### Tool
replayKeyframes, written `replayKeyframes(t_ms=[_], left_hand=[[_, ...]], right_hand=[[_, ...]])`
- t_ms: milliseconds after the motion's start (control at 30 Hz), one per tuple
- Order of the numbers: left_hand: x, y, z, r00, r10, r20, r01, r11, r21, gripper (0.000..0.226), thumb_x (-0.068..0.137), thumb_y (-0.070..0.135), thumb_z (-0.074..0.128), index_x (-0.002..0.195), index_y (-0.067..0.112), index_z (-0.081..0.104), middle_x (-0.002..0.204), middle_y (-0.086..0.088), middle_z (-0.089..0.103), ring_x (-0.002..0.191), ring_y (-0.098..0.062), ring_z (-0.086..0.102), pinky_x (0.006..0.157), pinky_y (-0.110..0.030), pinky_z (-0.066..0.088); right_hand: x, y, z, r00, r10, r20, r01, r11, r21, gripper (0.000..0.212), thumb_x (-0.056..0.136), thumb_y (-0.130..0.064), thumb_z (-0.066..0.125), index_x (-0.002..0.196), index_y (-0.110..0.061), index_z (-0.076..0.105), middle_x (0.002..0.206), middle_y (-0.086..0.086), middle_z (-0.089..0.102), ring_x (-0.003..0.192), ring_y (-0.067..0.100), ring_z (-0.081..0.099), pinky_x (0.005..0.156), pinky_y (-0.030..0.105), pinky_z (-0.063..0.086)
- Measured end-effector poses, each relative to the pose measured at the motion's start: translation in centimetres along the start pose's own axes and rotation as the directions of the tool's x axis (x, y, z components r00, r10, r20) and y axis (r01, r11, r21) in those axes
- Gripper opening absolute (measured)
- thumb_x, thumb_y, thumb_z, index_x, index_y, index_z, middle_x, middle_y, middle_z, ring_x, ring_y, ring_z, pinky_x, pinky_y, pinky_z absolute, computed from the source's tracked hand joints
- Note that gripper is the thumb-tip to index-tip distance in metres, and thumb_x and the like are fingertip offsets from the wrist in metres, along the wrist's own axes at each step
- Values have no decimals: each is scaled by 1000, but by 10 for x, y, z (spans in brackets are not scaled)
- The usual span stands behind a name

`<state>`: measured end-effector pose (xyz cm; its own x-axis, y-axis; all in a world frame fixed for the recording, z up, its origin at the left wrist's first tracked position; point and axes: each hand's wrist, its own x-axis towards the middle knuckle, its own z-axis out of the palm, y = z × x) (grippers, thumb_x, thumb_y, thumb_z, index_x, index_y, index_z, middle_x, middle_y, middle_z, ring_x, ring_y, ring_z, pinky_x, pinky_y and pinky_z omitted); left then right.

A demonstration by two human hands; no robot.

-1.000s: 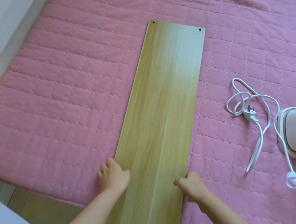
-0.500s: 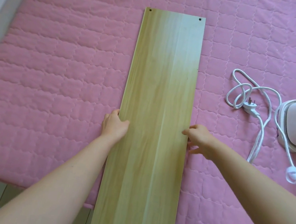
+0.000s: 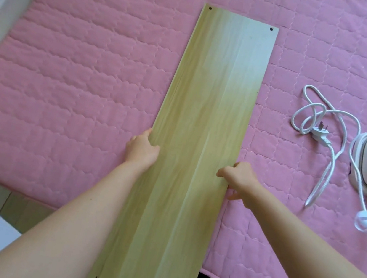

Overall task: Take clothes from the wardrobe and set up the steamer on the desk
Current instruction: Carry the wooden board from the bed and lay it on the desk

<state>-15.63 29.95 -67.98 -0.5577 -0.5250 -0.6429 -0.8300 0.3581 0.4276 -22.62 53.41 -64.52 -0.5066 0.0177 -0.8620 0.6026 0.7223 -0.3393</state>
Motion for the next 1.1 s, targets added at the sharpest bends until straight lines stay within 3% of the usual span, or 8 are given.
replayKeyframes(t_ms=[100,200,367,633,800,933,1033,1100], left_hand=[[-12,-14,0,1000,-18,-23,19,1000,15,68,78,19,56,145,22,39,132,-13,57,122,-33,51,104,-41,41],[-28,-25,-1,997,-48,-60,49,999,14,61,80,16,58,139,20,47,129,-12,60,120,-32,53,104,-41,40],[-46,-44,-4,983,-132,-124,127,991,-48,39,79,16,63,118,20,64,112,-9,69,108,-32,59,97,-38,46],[-81,-71,-20,983,-155,-101,141,981,-132,28,82,20,72,108,11,70,105,-9,70,102,-26,63,89,-29,45],[-92,-72,-29,992,-106,-61,93,976,-196,31,83,18,72,112,10,64,109,-9,67,95,-19,56,85,-26,40],[-107,-65,-35,999,-43,-30,37,983,-179,25,88,20,66,109,13,57,105,-1,60,94,-19,54,79,-25,36],[-119,-61,-38,1000,0,-27,-6,979,-206,22,87,21,65,106,16,55,114,-5,65,104,-24,60,90,-31,45],[-129,-57,-41,999,13,-35,-20,978,-208,25,86,22,67,108,18,55,118,-8,66,109,-27,61,96,-38,46]], right_hand=[[-12,15,19,999,20,48,-21,1000,0,43,65,-20,61,102,1,57,76,12,55,61,31,57,54,40,52],[-23,33,37,992,62,110,-69,996,58,67,57,-26,60,118,-2,45,98,18,60,74,33,63,52,38,55],[-37,56,63,981,76,177,-83,996,33,90,56,-26,65,134,-1,27,104,14,59,79,31,64,67,41,57],[-46,71,72,948,131,290,-131,991,-19,14,79,-11,65,83,-6,51,82,14,51,70,27,58,66,35,52],[-54,53,63,958,74,276,2,964,-265,17,67,-8,51,56,-12,39,55,6,40,52,22,39,54,33,30],[-67,10,52,958,-179,222,280,734,-619,4,83,-5,45,86,-6,48,77,9,48,81,30,49,60,29,36],[-80,-27,48,870,-445,212,458,572,-680,50,87,-6,44,136,-6,32,127,13,45,111,33,49,77,34,40],[-89,-49,47,740,-623,255,585,408,-701,62,87,-3,43,145,-11,23,143,9,33,122,31,43,85,37,42]])
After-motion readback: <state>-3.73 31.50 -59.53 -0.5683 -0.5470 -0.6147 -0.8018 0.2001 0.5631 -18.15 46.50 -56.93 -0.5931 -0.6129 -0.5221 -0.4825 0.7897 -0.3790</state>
